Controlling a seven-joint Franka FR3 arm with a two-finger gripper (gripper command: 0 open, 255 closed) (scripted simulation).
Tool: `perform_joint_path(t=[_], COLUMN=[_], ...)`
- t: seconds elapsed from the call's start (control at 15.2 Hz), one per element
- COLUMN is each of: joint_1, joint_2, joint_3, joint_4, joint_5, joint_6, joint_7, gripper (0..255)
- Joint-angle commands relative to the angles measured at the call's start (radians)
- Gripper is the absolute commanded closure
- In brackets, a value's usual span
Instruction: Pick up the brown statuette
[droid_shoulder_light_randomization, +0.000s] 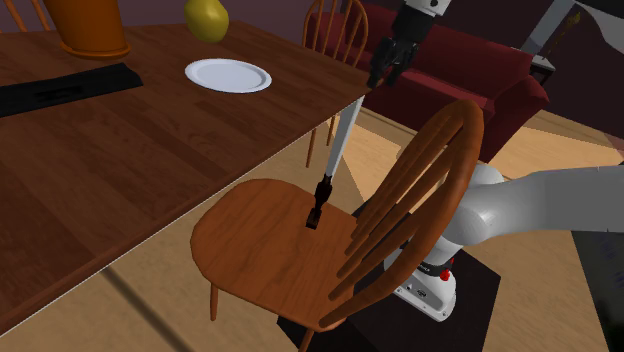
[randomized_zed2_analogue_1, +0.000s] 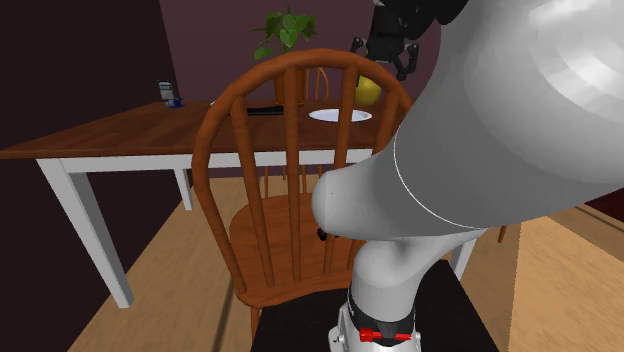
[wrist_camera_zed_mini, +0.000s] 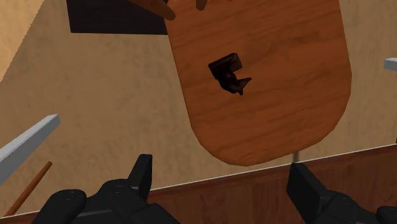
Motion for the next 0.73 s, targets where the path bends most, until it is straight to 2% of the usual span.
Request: perform_joint_path(t=[0.0,0.66], joint_1=[0.0,0.037], joint_2=[0.0,0.268], joint_3=[0.0,0.072], joint_4=[0.0,-0.093], joint_5=[0.0,0.013], joint_6=[0.0,0.12], joint_7=[0.0,0.036], gripper=[0,0])
